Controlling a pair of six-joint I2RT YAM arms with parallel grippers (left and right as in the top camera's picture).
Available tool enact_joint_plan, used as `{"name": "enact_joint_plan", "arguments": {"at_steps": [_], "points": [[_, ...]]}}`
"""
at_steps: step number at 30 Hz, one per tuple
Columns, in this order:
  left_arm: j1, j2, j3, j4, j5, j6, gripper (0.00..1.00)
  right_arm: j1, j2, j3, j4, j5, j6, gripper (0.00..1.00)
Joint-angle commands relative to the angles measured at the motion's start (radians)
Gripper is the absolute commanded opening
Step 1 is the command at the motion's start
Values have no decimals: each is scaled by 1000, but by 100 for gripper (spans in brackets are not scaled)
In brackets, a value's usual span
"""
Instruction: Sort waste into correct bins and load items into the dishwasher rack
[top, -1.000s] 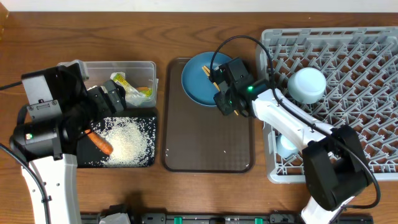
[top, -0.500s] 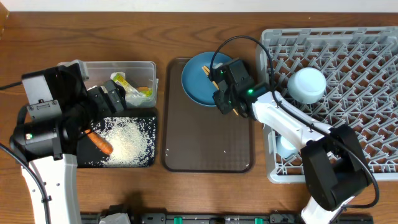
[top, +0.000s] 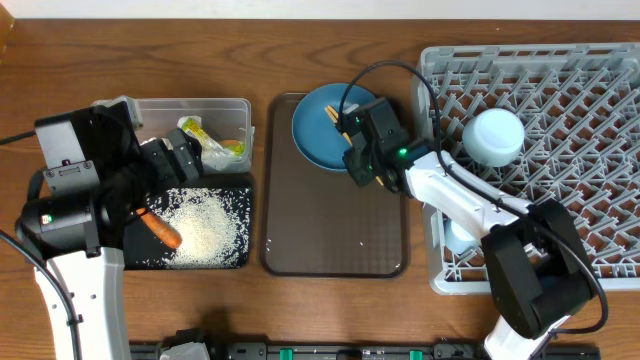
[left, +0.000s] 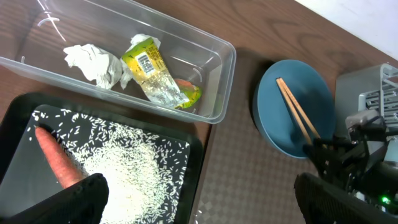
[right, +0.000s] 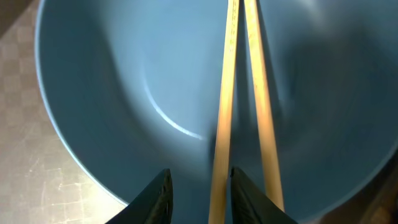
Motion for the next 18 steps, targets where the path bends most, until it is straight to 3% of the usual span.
{"name": "enact_joint_plan", "arguments": {"at_steps": [1,18], "points": [[6,-5,2,-3,-12,13,98,-5,-4,-18,15,14,14,31],[6,-5,2,-3,-12,13,98,-6,-4,-22,12,14,13,23]]}}
